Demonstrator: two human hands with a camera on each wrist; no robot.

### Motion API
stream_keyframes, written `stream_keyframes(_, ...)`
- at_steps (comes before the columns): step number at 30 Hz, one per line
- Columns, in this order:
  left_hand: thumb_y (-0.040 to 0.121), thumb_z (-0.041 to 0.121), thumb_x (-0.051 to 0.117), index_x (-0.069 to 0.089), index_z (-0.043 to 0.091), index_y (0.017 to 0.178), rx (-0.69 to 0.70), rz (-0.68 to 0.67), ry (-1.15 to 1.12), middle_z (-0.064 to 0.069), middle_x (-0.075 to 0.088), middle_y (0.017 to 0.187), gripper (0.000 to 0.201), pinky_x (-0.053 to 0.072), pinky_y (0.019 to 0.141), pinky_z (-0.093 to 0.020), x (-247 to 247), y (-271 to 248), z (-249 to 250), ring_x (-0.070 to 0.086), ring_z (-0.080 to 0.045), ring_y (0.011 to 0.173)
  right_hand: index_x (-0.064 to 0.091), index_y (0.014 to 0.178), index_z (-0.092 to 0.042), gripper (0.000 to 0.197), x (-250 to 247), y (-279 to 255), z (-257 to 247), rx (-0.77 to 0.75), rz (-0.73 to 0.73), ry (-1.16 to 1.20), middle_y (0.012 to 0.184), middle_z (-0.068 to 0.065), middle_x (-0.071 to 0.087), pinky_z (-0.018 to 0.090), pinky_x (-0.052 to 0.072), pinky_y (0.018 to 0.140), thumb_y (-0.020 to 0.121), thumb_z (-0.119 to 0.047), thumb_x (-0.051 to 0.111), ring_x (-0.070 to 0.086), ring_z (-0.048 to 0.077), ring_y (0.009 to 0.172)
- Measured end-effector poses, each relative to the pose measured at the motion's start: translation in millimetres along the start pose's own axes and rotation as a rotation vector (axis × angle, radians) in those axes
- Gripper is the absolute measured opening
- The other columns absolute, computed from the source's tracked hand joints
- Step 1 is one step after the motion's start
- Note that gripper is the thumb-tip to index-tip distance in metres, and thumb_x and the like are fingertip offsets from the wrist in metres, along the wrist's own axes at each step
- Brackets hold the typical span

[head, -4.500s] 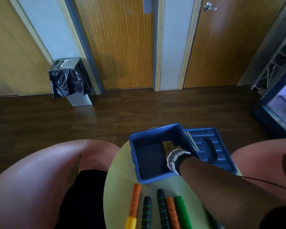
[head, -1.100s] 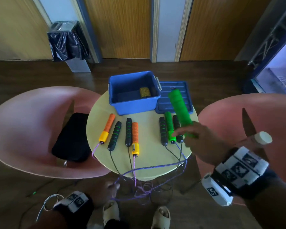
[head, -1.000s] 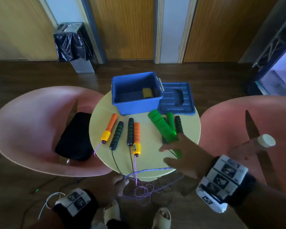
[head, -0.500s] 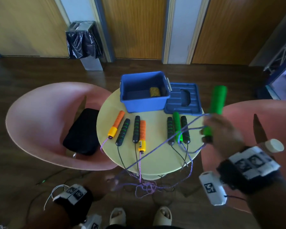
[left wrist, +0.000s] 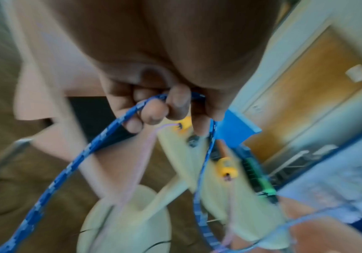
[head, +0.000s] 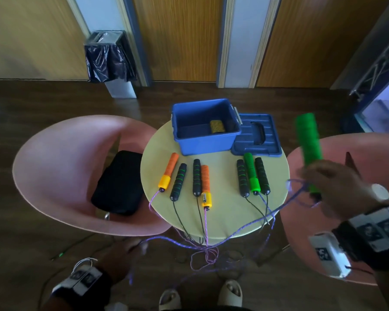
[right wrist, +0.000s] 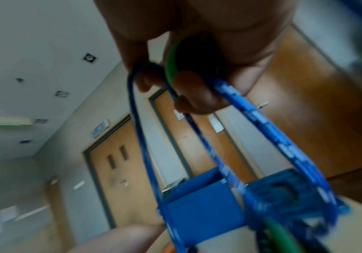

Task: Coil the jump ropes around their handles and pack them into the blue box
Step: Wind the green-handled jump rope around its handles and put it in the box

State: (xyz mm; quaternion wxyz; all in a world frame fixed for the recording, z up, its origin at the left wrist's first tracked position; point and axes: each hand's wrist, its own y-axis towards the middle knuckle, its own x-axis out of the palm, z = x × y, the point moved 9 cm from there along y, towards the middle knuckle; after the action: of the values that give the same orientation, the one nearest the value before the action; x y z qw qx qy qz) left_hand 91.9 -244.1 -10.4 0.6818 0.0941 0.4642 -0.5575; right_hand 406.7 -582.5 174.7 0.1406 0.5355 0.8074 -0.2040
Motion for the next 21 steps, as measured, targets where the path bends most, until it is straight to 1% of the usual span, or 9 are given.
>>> stream_keyframes(2,0.09,0.045,0.061,0.062,0.025,0.083,0.104,-0.008,-0.087,0.011,0.059,0.066,0.021,0.045,0.068,-0.03,-15.7,7.5,39.7,0.053,-0.002,0.064,0.066,0.066,-0.016,0.021,49.1,-14.0,-13.0,-0.068,-0.172,-0.13,0.054,-0.002,0.056,0.034,0.044,0.056,0.085,-0.012,0.075,0.049,0.016,0.05)
stream_keyframes(3,0.092,0.043,0.06,0.063,0.024,0.084,0.155,-0.052,-0.128,0.012,0.061,0.069,0.02,0.046,0.069,-0.029,-23.1,7.0,63.9,0.055,-0.003,0.066,0.066,0.067,-0.024,0.02,71.5,-20.5,-15.6,-0.081,-0.237,-0.188,0.059,-0.007,0.059,0.032,0.044,0.064,0.081,-0.017,0.079,0.051,0.008,0.055)
stream_keyframes(5,0.094,0.045,0.055,0.064,0.029,0.089,0.358,-0.126,-0.122,0.011,0.064,0.078,0.019,0.048,0.073,-0.03,-34.9,2.0,116.8,0.059,-0.005,0.075,0.066,0.075,-0.044,0.018,115.2,-38.3,-26.2,-0.166,-0.338,-0.3,0.082,-0.013,0.064,0.028,0.045,0.078,0.07,-0.04,0.083,0.058,0.0,0.076)
stream_keyframes(7,0.097,0.044,0.054,0.064,0.036,0.091,0.486,-0.173,-0.124,0.014,0.065,0.082,0.013,0.048,0.075,-0.025,-44.2,-7.6,152.2,0.061,-0.003,0.078,0.063,0.092,-0.061,0.034,160.5,-59.5,-31.6,-0.193,-0.506,-0.388,0.101,-0.012,0.053,0.025,0.042,0.087,0.061,-0.062,0.076,0.054,0.003,0.094)
stream_keyframes(10,0.094,0.046,0.053,0.066,0.035,0.096,0.54,-0.191,-0.191,0.011,0.069,0.086,0.017,0.049,0.076,-0.025,-56.3,-16.1,172.2,0.064,-0.002,0.082,0.059,0.117,-0.057,0.064,200.0,-76.4,-17.8,-0.134,-0.61,-0.496,0.101,-0.015,0.038,0.025,0.04,0.086,0.055,-0.072,0.069,0.047,0.006,0.098)
stream_keyframes(11,0.092,0.047,0.054,0.066,0.035,0.095,0.556,-0.196,-0.211,0.01,0.069,0.083,0.018,0.048,0.073,-0.024,-60.1,-20.1,173.9,0.063,0.0,0.078,0.061,0.112,-0.056,0.057,205.4,-81.0,-14.4,-0.12,-0.607,-0.509,0.101,-0.015,0.038,0.025,0.04,0.087,0.058,-0.071,0.069,0.048,0.007,0.099)
stream_keyframes(14,0.086,0.054,0.057,0.066,0.03,0.088,0.533,-0.19,-0.236,0.006,0.063,0.071,0.026,0.044,0.065,-0.021,-67.5,-19.8,154.4,0.056,0.001,0.067,0.063,0.076,-0.053,0.007,206.9,-100.2,-15.5,-0.142,-0.567,-0.454,0.093,-0.01,0.043,0.019,0.039,0.079,0.076,-0.056,0.07,0.052,0.004,0.088)
stream_keyframes(18,0.088,0.045,0.065,0.063,0.034,0.076,0.492,-0.273,-0.118,0.015,0.059,0.067,0.017,0.04,0.062,-0.018,-55.0,-18.2,110.5,0.052,0.002,0.064,0.057,0.058,-0.059,0.008,178.2,-122.3,4.9,-0.097,-0.532,-0.428,0.081,-0.006,0.049,0.023,0.042,0.074,0.06,-0.059,0.05,0.052,0.001,0.073)
stream_keyframes(21,0.088,0.041,0.066,0.054,0.043,0.072,0.426,-0.289,0.052,0.021,0.053,0.06,0.02,0.034,0.058,-0.014,-42.3,-9.7,67.0,0.048,0.002,0.059,0.061,0.05,-0.049,0.014,130.9,-121.1,35.8,0.053,-0.386,-0.443,0.067,-0.004,0.062,0.026,0.05,0.071,0.048,-0.055,0.049,0.057,-0.001,0.067)
